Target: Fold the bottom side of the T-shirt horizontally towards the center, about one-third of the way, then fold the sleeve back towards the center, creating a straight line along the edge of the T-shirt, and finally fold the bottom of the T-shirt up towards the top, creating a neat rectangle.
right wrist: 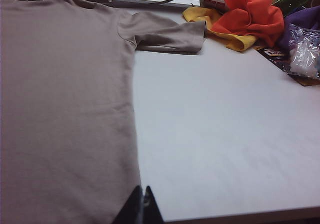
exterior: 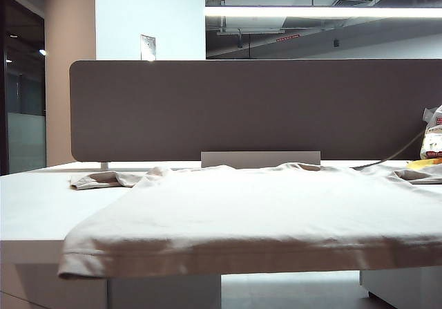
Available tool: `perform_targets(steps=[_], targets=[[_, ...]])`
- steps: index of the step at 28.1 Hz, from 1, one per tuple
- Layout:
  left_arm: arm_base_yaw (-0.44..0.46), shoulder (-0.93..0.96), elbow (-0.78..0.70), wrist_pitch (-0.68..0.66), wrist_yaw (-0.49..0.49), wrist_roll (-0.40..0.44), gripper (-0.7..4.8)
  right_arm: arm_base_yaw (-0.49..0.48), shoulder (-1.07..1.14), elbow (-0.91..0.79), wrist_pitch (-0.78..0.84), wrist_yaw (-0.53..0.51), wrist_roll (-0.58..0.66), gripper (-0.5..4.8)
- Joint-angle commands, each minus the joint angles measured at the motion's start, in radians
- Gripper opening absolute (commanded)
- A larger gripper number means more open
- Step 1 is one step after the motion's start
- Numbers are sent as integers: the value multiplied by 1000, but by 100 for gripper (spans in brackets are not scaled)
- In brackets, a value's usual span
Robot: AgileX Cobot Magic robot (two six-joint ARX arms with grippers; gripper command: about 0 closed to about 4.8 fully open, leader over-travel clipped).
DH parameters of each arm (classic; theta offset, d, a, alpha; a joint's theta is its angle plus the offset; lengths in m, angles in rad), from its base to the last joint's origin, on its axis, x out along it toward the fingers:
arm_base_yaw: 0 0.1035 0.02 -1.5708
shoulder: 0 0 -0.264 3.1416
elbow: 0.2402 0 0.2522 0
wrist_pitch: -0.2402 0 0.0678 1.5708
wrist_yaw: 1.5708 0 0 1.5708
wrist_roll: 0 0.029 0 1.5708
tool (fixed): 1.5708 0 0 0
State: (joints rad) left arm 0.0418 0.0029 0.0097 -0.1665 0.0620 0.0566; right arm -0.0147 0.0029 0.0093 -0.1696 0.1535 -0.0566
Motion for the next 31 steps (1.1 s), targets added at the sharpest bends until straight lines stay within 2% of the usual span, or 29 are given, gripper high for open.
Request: perform_targets(steps=[1, 8, 12, 15, 19, 22, 25, 31], targets=[[-1, 0, -3, 0, 62, -55, 92, 1, 0, -4, 18, -18, 5, -1], [-1, 0, -3, 21, 132, -177, 92, 1, 0, -4, 77, -31, 6, -1], [-1, 0, -3, 47, 135, -217, 92, 1, 0, -4, 169, -108, 16, 0], [-1, 0, -3, 63, 134, -276, 92, 1, 0, -4, 241, -190, 83, 0], [-1, 0, -3, 64, 134, -281, 92, 1, 0, -4, 280, -335, 113, 0], [-1, 0, -3, 64, 141, -282, 92, 1, 0, -4, 278, -392, 113, 0], [-1, 0, -3, 62, 141, -281, 92, 1, 0, -4, 280, -426, 113, 0], [-1, 0, -3, 41, 141, -271, 92, 1, 0, -4, 276, -426, 113, -1]])
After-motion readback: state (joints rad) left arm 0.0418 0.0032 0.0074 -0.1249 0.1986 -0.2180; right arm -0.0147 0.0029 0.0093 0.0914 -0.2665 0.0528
